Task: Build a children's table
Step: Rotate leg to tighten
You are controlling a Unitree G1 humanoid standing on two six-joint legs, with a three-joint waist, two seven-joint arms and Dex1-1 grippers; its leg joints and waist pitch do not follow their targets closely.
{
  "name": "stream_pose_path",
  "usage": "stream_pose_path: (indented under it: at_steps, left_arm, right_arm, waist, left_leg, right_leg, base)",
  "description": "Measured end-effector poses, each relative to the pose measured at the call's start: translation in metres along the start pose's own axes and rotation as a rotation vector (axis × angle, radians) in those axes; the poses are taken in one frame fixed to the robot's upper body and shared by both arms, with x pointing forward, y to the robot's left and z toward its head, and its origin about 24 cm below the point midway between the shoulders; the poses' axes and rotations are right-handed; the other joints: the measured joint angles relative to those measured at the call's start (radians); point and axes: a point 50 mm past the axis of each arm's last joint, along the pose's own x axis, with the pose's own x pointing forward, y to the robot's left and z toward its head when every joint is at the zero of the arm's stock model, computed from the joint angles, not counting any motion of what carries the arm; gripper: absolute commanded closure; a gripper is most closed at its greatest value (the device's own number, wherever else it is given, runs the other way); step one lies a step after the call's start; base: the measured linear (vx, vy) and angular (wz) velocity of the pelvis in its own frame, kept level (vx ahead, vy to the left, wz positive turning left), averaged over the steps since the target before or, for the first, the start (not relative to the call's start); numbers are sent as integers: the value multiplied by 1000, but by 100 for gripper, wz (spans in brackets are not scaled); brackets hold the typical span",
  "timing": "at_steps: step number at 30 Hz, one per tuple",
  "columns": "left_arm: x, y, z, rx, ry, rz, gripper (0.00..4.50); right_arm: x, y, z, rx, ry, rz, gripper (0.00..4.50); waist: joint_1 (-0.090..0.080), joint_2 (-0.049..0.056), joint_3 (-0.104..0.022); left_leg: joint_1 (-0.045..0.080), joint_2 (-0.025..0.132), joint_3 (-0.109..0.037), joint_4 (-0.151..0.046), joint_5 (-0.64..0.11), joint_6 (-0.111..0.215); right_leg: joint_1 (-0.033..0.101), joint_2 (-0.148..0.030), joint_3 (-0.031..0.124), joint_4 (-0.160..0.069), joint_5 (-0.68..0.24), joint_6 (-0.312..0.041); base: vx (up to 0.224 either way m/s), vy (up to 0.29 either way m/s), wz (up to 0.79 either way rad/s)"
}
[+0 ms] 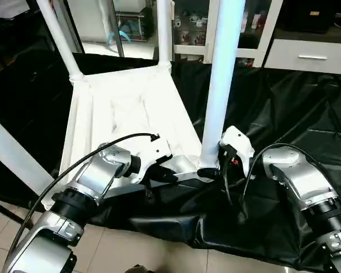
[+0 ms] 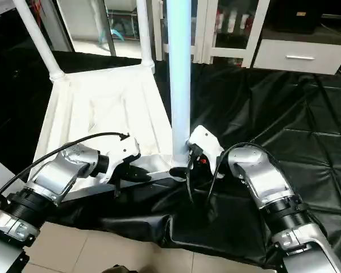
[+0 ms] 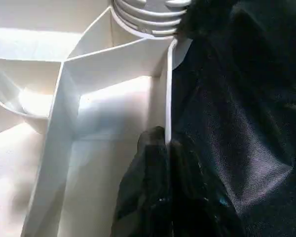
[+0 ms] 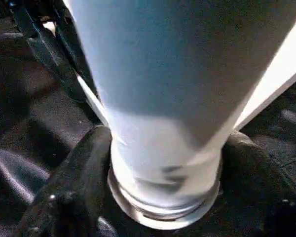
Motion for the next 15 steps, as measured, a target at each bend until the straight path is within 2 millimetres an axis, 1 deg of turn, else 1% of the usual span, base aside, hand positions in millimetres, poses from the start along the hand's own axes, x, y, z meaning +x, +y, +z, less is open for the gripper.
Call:
stream_pose_path:
  at_steps: [1,3,12,15]
  left_arm:
    - [0,0,0,-2,-1,0,450]
    - [1,0,0,-5,-2,1,450]
    - [3,1,-1,-44,-20,15,450]
    - [9,3,0,-92,-51,58,450]
  right_arm:
    - [0,0,0,0,-1,2,161]
    - [0,0,-1,1,-1,2,171]
    - [3,-1,-4,49,-42,-34,178]
    - [10,-4,-9,117,-92,-123,178]
  waist:
    - [0,0,0]
    - [0,0,0]
    - [-1,0,0]
    - [-9,-1,-1]
  left_leg:
    - [0,0,0,0,0,0]
    - [0,0,0,1,0,0]
    - [1,0,0,2,0,0]
    - [4,0,0,2,-2,-4]
  right_leg:
    - [0,0,0,0,0,0]
    - [0,0,0,0,0,0]
    - [0,0,1,2,0,0]
    - [2,0,1,3,1,-1]
  base:
    - [0,0,0]
    - [0,0,0]
    - [0,0,0]
    - [0,0,0]
